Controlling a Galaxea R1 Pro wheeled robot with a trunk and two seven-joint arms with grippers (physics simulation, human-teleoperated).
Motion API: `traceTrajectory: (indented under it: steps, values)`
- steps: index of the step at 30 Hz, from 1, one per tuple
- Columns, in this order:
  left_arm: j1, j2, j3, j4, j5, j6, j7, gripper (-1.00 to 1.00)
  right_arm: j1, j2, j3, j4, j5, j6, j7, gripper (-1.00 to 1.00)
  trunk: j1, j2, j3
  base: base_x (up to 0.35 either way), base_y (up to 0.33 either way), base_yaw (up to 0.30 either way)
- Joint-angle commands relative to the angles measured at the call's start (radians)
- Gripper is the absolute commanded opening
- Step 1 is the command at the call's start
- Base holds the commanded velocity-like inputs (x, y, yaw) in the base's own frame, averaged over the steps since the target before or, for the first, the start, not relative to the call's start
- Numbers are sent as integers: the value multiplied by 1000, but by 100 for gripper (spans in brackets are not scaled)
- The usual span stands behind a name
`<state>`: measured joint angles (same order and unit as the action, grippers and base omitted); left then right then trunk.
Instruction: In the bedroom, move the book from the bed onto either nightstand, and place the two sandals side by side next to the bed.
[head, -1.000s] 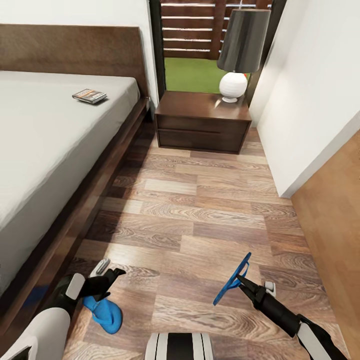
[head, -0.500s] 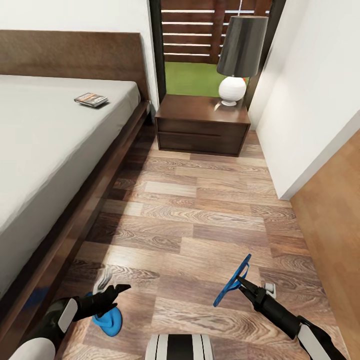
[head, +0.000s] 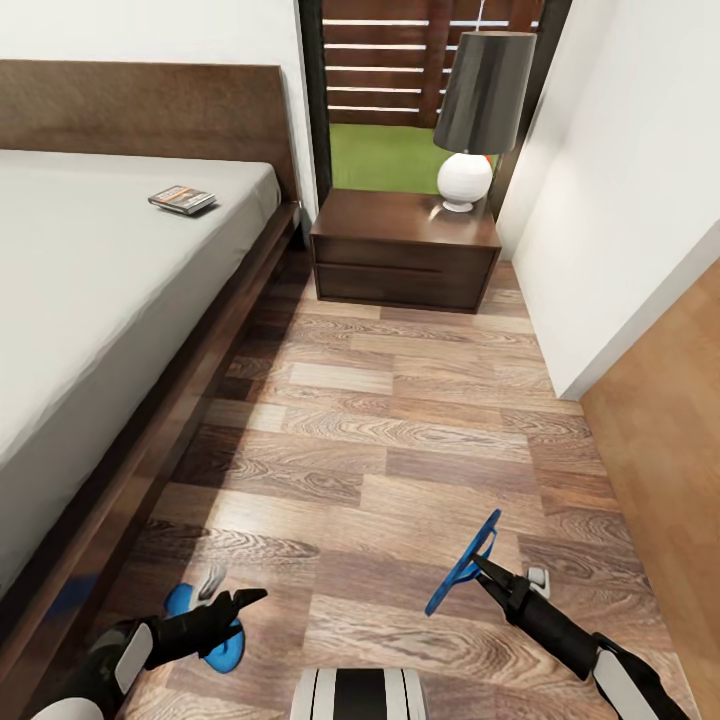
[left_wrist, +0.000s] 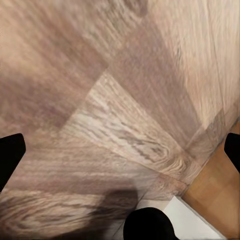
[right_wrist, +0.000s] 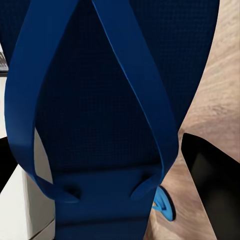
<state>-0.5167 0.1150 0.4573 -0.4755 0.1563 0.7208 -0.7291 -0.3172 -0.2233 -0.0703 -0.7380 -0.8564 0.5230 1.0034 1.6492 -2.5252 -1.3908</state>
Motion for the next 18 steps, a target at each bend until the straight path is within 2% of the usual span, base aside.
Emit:
traceTrajectory:
  steps: [1, 7, 12, 18]
  values:
    - [0, 1, 4, 2, 1, 6, -5, 100, 0, 0, 1, 1, -7, 9, 0, -100, 0, 0, -1, 0, 0, 0]
    - [5, 28, 4, -18, 8, 16, -30, 100, 17, 3, -9, 0, -13, 9, 20, -100, 0, 0, -1, 0, 0, 0]
    - [17, 27, 3, -44, 5, 11, -25, 100, 18, 5, -9, 9, -15, 8, 16, -100, 0, 0, -1, 0, 0, 0]
    - [51, 16, 2, -20, -19, -18, -21, 100, 21, 8, -11, 40, -20, 4, 13, -100, 0, 0, -1, 0, 0, 0]
